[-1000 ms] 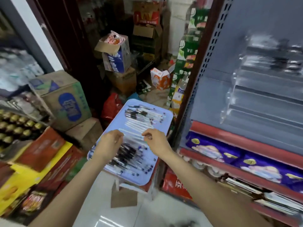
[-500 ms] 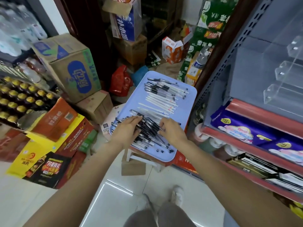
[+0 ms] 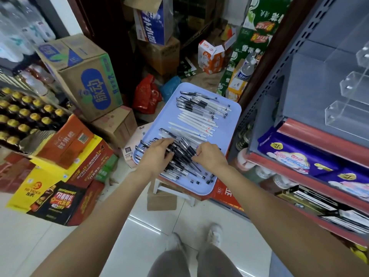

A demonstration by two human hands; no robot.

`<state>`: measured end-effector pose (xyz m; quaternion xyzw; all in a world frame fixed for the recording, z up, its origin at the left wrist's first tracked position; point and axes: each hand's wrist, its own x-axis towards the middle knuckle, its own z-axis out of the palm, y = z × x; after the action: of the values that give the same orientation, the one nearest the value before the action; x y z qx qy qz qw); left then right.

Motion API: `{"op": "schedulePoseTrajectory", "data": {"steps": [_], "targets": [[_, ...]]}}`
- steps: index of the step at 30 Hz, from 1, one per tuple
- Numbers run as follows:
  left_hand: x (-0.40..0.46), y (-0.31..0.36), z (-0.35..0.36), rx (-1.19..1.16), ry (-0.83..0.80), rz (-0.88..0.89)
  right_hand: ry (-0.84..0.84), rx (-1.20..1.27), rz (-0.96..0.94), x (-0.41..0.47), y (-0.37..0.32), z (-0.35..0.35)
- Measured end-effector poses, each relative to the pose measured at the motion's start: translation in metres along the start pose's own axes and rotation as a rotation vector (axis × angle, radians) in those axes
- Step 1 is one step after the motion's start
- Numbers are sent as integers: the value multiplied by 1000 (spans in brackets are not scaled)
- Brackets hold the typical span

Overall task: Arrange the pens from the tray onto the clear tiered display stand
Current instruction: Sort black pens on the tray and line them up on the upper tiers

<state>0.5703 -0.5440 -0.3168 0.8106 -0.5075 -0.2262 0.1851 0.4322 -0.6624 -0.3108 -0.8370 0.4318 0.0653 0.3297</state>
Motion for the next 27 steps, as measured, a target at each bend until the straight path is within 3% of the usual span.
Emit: {"op": "schedulePoseTrajectory", "data": {"steps": [6,11,16,21,27], "targets": [[3,25,-14,-157,84,14,44,317,-5,-15,-8,-29],[18,98,-44,-478,-170,115,220,794,-80,-46,-23,-94],[40,177,-65,-593,-219,274,465,924,-124,-73,-4,-160],[61,264,-71,-440,-198,455,647,956,-191,-110,48,-229],[85,376,-67,-215,-55,649,799,1043,-306,-156,131,-316]]}}
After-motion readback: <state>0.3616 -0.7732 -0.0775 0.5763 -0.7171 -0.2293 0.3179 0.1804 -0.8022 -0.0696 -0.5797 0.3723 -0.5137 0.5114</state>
